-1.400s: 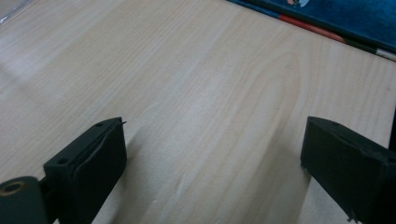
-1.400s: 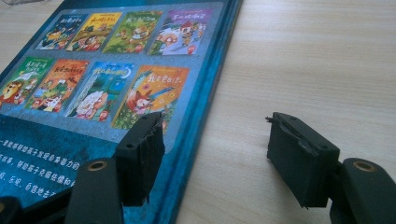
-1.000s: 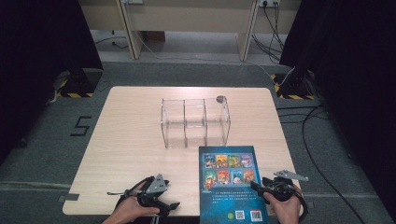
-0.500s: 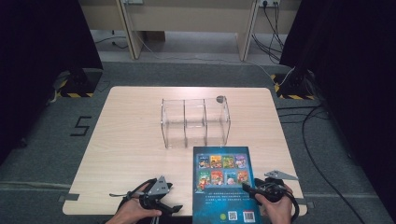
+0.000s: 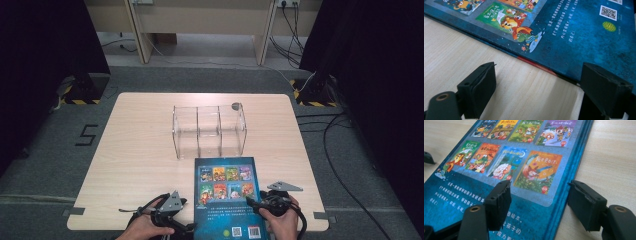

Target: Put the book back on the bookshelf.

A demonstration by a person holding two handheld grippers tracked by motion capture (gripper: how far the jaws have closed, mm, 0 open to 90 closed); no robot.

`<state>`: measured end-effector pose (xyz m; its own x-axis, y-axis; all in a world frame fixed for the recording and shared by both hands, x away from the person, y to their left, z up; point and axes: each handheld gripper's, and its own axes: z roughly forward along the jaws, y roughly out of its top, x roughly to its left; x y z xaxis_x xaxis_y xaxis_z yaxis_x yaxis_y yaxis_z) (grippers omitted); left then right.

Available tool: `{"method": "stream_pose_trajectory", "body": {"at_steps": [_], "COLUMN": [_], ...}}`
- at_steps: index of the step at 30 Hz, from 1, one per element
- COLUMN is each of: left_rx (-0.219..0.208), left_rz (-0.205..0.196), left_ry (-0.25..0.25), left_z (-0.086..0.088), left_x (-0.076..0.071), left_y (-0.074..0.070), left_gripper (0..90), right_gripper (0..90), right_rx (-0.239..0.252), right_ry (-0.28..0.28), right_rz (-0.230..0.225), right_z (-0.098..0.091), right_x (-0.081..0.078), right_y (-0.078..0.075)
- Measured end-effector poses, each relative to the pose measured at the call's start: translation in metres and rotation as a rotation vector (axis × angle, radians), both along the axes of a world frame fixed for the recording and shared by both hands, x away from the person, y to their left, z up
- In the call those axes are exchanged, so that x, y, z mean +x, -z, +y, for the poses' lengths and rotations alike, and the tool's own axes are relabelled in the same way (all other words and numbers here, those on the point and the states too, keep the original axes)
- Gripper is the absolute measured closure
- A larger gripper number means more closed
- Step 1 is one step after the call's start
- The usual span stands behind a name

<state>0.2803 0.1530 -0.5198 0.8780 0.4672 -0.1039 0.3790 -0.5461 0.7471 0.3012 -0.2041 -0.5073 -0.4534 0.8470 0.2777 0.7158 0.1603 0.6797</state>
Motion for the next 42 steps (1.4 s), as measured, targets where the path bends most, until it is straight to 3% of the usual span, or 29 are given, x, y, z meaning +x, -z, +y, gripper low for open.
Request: {"method": "stream_pose_trajectory", "body": {"at_steps": [4,7,9,12,15,18,24,29,31,34,36,39,42], "left_rx": [-0.012,-0.074,-0.082,-0.082,-0.100,-0.087,-0.110,-0.103,-0.107,-0.105,-0.107,-0.108,-0.113], "left_rz": [0.011,0.077,0.082,0.057,0.068,0.053,0.084,0.077,0.080,0.078,0.079,0.078,0.080], "left_ry": [0.001,-0.007,-0.015,-0.018,-0.012,-0.018,-0.033,-0.037,-0.041,-0.043,-0.044,-0.041,-0.042], "left_z": [0.000,-0.001,-0.002,-0.010,-0.017,-0.019,-0.016,-0.017,-0.016,-0.016,-0.016,-0.015,-0.014], "left_x": [0.000,0.002,0.003,0.004,0.002,0.000,0.001,-0.001,-0.001,-0.001,-0.001,-0.001,0.000], "left_y": [0.000,0.000,0.000,0.001,0.002,0.002,0.001,0.001,0.001,0.001,0.001,0.002,0.002], "left_gripper": [13.7,14.2,14.2,14.4,14.4,13.5,14.6,13.9,13.9,13.7,13.9,13.9,13.9], "right_gripper": [37.4,38.5,38.2,37.0,35.8,37.0,37.3,38.3,42.8,47.4,50.3,50.5,53.6], "right_rx": [0.017,0.029,0.036,0.040,0.051,0.117,0.251,0.287,0.297,0.414,0.433,0.457,0.508], "right_ry": [0.017,0.028,0.041,0.042,0.061,0.104,0.179,0.203,0.206,0.235,0.210,0.189,0.158], "right_rz": [0.000,-0.010,-0.002,-0.012,-0.008,0.002,0.016,0.033,0.039,0.111,0.151,0.161,0.207], "right_z": [-0.001,-0.003,-0.003,-0.001,0.002,0.001,-0.004,-0.003,-0.006,-0.010,-0.011,-0.015,-0.021], "right_x": [0.003,0.009,0.010,0.014,0.015,0.015,0.012,0.009,0.008,0.005,0.005,0.004,0.006], "right_y": [0.001,0.002,0.002,0.003,0.003,0.005,0.011,0.011,0.012,0.016,0.015,0.018,0.020]}}
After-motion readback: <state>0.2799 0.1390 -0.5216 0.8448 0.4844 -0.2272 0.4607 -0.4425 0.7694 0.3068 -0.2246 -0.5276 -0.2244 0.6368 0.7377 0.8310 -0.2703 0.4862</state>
